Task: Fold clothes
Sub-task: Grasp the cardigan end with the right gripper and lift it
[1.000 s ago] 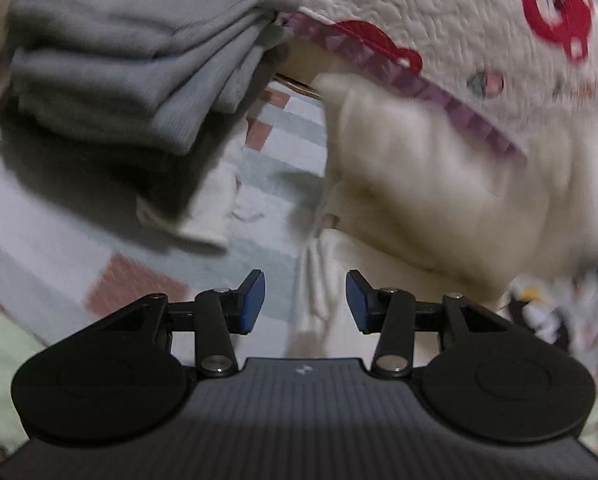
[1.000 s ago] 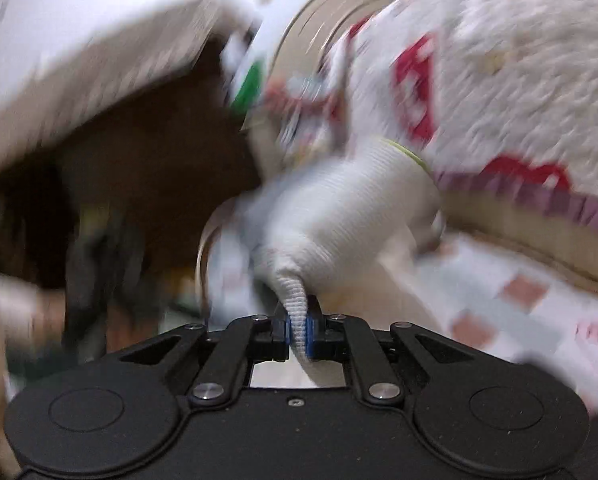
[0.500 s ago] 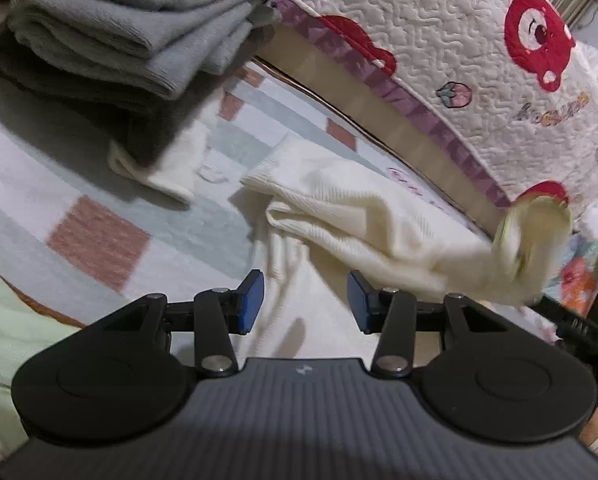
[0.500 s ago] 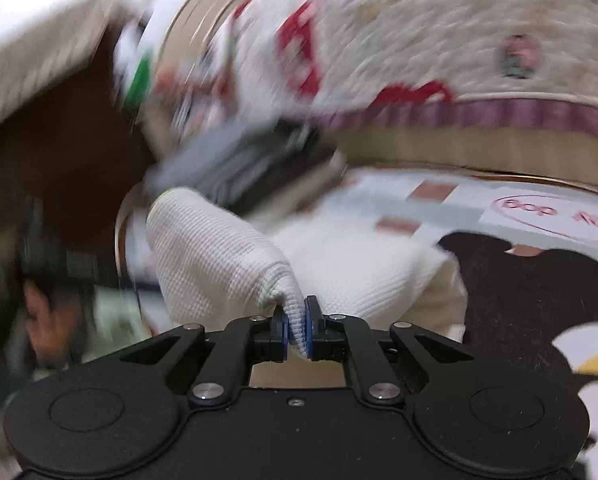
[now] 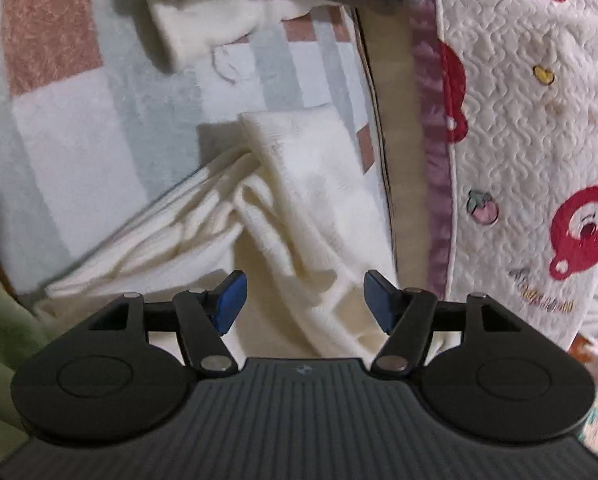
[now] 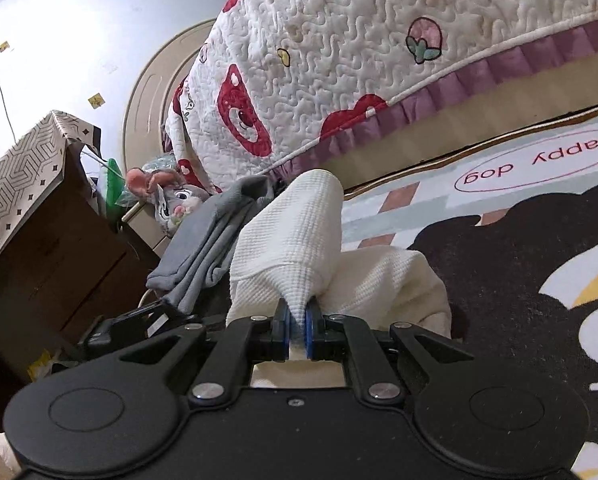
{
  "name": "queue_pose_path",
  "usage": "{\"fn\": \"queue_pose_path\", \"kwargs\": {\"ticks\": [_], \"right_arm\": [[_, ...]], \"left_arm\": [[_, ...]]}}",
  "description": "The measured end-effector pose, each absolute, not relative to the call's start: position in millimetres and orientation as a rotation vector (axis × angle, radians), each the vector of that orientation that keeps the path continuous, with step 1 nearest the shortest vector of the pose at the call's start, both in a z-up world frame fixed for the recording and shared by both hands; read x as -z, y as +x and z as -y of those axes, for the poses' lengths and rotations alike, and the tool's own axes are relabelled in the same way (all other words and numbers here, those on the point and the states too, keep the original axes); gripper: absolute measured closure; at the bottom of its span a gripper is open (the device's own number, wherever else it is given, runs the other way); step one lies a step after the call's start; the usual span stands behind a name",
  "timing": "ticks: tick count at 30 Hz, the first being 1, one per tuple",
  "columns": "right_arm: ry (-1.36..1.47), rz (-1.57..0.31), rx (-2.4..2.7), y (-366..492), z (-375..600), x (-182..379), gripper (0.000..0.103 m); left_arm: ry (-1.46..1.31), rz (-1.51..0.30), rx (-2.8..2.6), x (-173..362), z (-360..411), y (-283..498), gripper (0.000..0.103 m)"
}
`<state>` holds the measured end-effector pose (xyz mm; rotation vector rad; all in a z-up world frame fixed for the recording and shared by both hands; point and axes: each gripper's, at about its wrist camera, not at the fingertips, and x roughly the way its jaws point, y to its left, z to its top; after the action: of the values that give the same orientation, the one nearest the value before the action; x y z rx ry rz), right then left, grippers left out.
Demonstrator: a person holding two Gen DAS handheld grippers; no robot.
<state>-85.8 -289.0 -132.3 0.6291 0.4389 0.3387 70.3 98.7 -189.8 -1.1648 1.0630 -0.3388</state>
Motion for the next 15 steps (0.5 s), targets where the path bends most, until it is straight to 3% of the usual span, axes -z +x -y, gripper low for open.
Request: {"fn": "queue_pose_path", "kwargs": {"ticks": [5,11,13,15], "right_arm": [[0.616,-0.382,-0.366,-98.3,295.6,122.1,0.094],[0.609,-0.429,-0.375,-93.1,295.1,130.5,0.095],[0.613,-0.444,-0.387,-93.3,296.2,134.8,0.095],[0.618,-0.472,-0.384,-91.9,299.6,141.4,0.095]], "left_arm": [[-1.145,-1.015,0.229,186.8,-85.2,70.7,0.031],[-1.176,-1.043,0.181,200.1,-74.4,94.7,0.030],[-1.207,-1.059,0.247,204.2,-70.4,101.6,0.043],[-1.110,-1.042,0.308,194.6,-62.2,105.6,0.093]]}}
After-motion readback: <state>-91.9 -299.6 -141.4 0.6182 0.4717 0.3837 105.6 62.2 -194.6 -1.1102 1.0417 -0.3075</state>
